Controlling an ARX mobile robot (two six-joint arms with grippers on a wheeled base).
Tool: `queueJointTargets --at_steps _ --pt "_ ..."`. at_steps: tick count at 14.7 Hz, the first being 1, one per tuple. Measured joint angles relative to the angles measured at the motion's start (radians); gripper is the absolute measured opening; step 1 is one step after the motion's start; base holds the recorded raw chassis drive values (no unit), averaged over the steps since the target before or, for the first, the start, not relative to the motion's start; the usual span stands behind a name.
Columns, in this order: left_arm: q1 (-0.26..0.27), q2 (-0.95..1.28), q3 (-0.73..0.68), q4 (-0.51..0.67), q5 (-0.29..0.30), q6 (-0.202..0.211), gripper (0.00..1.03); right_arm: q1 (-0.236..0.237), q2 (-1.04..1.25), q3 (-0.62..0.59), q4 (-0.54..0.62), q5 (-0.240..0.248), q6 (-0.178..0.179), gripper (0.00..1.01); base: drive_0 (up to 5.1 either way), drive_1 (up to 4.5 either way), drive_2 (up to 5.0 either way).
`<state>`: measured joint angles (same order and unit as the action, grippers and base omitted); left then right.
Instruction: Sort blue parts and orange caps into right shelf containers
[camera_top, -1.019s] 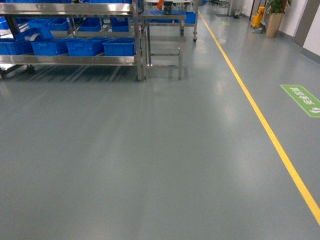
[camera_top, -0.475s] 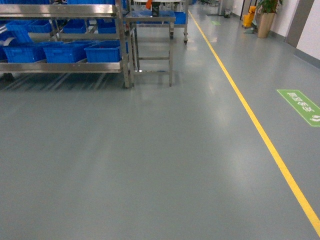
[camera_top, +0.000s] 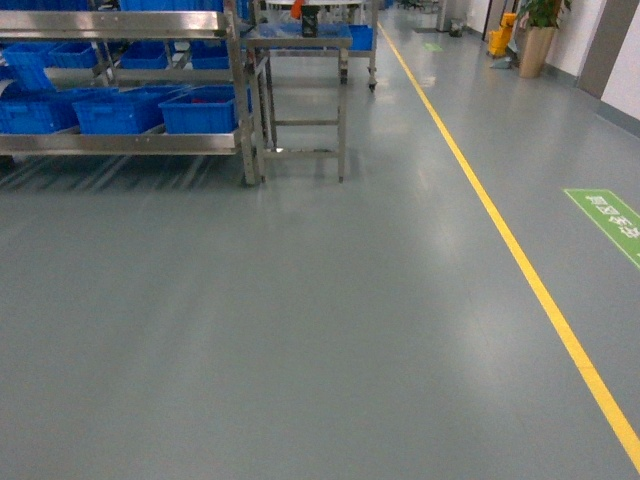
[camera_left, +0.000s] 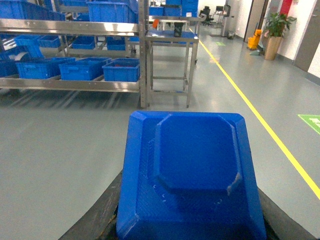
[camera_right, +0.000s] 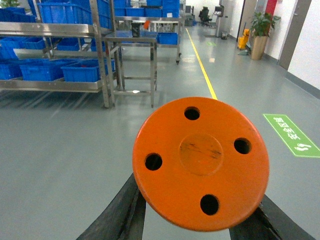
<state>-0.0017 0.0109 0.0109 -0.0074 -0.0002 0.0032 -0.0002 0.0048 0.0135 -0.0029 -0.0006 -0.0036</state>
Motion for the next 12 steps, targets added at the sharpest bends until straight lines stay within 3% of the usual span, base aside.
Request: queueJointTargets --at_steps 12 --pt "0.000 0.000 0.000 0.002 0.001 0.000 0.43 0.000 0.000 0.000 -0.001 0.000 0.000 0.40 0.0 4.37 -4.3"
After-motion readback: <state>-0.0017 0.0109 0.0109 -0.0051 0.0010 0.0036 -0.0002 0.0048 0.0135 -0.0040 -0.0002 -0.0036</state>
